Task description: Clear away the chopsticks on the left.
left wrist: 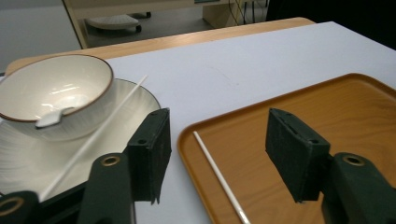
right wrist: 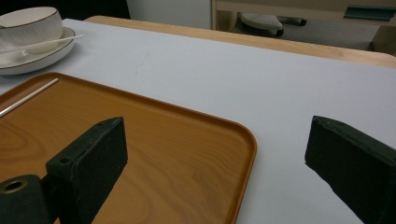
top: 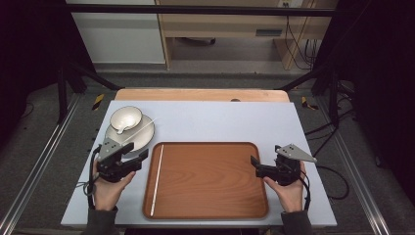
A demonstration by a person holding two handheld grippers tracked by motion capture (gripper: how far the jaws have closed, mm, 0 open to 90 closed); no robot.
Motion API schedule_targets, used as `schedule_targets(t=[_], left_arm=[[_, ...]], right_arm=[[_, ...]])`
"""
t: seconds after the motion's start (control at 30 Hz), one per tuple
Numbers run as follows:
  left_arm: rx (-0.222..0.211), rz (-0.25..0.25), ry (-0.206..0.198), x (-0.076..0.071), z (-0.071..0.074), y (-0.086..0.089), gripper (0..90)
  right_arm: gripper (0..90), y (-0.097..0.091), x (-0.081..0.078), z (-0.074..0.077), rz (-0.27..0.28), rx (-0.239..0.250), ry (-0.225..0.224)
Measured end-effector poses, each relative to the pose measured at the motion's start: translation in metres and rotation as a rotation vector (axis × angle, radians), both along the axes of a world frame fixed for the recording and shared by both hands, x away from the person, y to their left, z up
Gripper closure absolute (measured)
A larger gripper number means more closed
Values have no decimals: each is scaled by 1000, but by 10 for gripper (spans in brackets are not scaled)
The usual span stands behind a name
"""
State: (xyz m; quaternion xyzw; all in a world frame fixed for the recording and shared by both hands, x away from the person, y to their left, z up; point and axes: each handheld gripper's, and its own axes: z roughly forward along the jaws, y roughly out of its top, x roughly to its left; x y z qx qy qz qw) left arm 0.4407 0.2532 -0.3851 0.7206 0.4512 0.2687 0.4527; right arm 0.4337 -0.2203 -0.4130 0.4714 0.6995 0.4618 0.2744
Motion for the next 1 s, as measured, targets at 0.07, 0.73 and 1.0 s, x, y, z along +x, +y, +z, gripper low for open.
schedule_targets(t=[0.07, 0.73, 1.0], left_arm=[[17, -8, -7, 7, 3, 6, 361], [112, 6, 101, 63, -34, 69, 311], [163, 11, 145, 78, -50, 74, 429]], right_arm=[[58, 0, 0, 0, 1, -1, 1], [60, 1, 1, -2, -2, -2, 9], [63, 2, 2, -3, 1, -10, 13]])
